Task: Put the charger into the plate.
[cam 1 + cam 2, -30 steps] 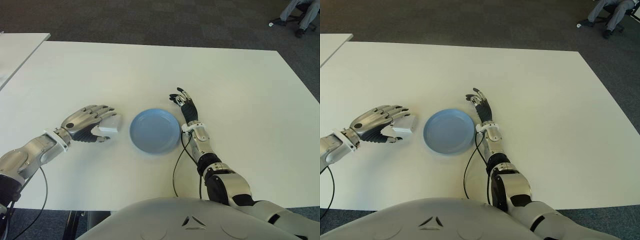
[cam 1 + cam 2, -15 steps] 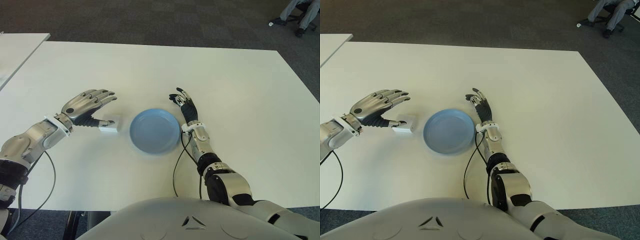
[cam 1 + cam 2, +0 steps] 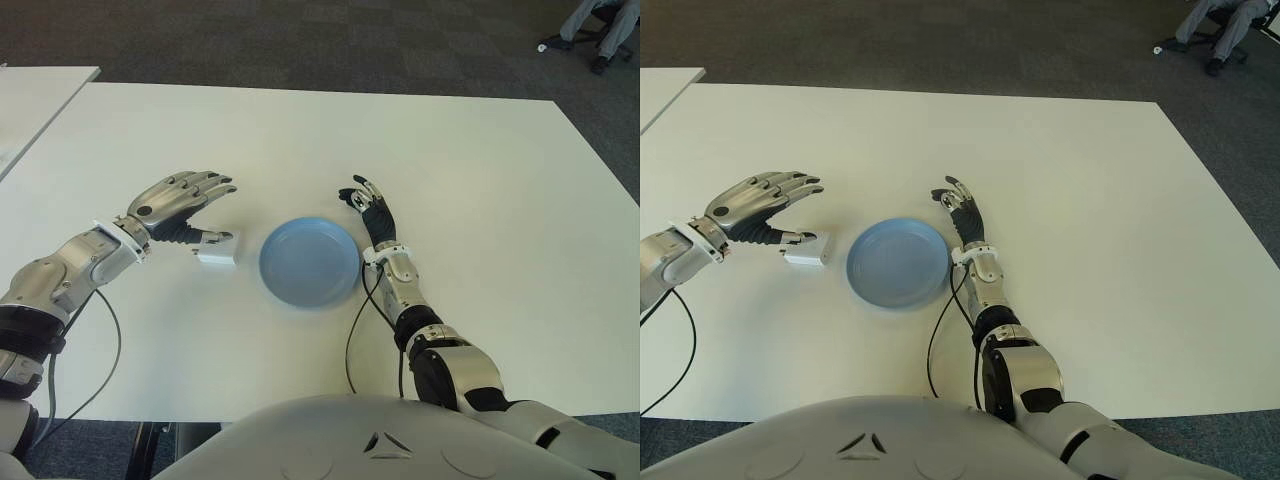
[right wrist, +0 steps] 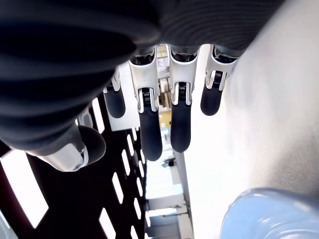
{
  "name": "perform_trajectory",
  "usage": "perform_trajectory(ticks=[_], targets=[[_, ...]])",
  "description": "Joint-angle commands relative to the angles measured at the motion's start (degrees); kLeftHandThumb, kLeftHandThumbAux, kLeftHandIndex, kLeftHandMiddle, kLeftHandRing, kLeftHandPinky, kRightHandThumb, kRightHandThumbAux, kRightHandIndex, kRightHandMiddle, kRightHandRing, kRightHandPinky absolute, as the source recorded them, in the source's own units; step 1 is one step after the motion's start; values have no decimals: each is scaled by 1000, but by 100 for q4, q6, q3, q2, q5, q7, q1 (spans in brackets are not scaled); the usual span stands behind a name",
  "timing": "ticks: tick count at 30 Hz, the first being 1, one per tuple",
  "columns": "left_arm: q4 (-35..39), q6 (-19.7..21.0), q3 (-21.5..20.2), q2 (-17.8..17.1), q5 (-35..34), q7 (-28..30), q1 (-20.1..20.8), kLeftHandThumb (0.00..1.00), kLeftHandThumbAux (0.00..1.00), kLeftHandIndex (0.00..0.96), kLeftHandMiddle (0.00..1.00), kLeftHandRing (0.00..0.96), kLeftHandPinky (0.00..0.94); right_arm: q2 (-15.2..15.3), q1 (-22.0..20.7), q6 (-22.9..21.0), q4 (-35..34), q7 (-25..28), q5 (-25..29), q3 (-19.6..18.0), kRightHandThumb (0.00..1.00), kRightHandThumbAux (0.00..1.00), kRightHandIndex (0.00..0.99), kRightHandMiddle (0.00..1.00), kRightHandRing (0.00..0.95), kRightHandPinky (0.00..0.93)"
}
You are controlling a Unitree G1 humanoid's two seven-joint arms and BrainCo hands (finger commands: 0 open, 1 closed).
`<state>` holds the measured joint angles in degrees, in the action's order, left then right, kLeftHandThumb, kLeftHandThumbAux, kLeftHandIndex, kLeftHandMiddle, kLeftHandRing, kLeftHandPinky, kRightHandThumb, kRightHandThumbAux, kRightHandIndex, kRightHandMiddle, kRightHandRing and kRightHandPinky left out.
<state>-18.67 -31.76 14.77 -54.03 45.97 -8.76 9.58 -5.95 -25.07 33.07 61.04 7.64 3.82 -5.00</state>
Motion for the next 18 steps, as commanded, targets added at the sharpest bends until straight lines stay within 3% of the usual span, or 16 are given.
perform_trajectory(ticks=[1, 18], targets=[[-182, -42, 167, 113, 139, 168, 132, 270, 214, 0, 0, 0, 0, -177, 158, -229, 166, -45, 51, -36, 0, 524, 144, 370, 302, 182], [-598, -324, 338, 77, 55, 581, 293, 248, 220, 0, 0, 0, 0, -181, 179, -203, 139, -25, 78, -38, 0, 511, 149, 364, 295, 174]])
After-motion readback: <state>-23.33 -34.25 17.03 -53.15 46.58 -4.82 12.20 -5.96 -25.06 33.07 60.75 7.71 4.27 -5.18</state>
